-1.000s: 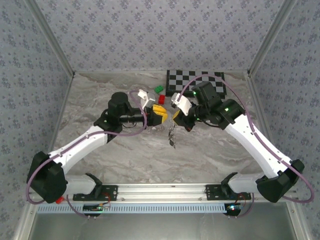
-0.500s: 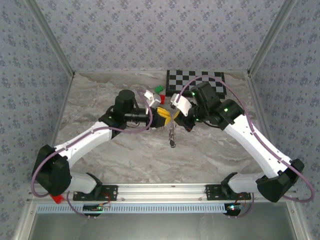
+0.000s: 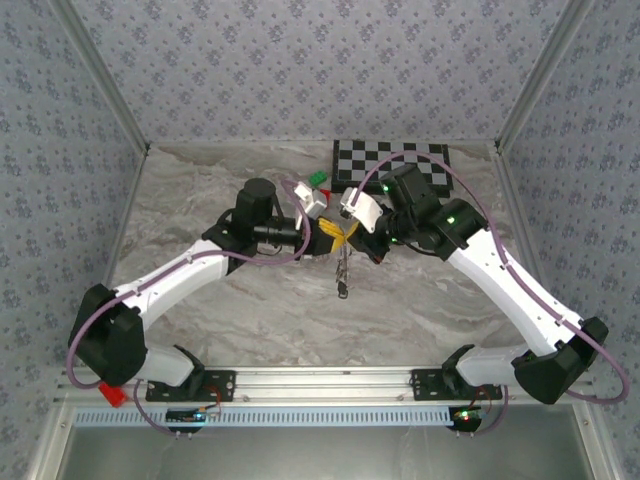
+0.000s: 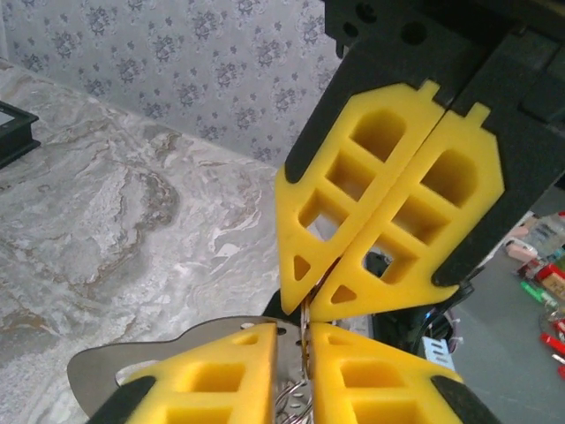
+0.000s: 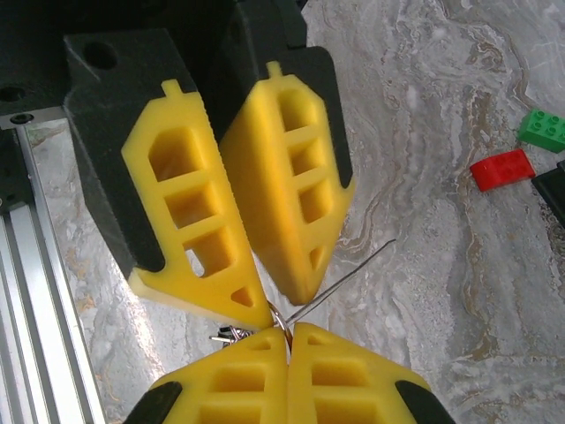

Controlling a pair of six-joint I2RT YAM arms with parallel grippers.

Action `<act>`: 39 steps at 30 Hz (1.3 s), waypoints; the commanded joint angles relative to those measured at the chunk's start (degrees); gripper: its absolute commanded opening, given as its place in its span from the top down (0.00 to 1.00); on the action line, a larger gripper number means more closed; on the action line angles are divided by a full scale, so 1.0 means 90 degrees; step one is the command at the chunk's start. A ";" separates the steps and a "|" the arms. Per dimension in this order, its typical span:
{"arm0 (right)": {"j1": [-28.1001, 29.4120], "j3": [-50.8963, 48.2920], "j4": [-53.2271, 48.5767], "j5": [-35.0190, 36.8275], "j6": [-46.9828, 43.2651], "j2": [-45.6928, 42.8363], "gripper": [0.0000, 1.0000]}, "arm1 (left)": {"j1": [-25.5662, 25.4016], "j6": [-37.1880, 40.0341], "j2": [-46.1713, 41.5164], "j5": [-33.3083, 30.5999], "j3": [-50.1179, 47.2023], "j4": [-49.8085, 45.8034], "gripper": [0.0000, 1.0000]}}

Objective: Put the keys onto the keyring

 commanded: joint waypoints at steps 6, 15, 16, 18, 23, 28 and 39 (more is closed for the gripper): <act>0.0103 0.0079 0.0128 -0.0065 -0.0101 -0.0008 1.00 | -0.0112 0.0128 0.0003 0.0166 0.0168 0.0142 1.00; 0.0058 -0.0468 0.0560 0.0398 0.0145 -0.0673 0.73 | -0.0096 -0.0088 -0.0339 -0.0162 -0.0233 0.0896 1.00; 0.0050 -0.0530 0.0624 0.0408 0.0164 -0.0738 0.73 | -0.0090 -0.0094 -0.0368 -0.0163 -0.0246 0.0916 1.00; 0.0042 -0.0672 0.0722 0.0401 0.0192 -0.0865 0.73 | -0.0088 -0.0113 -0.0413 -0.0159 -0.0245 0.0929 1.00; 0.0036 -0.0822 0.0764 0.0482 0.0231 -0.0891 0.73 | -0.0101 -0.0169 -0.0480 -0.0172 -0.0265 0.0968 1.00; 0.0036 -0.0959 0.0935 0.0539 0.0244 -0.0880 0.71 | -0.0095 -0.0237 -0.0535 -0.0207 -0.0294 0.1087 1.00; 0.0045 -0.1576 0.1505 0.0292 0.0532 -0.0902 0.83 | -0.0097 -0.0765 -0.0762 -0.0520 -0.0736 0.2162 1.00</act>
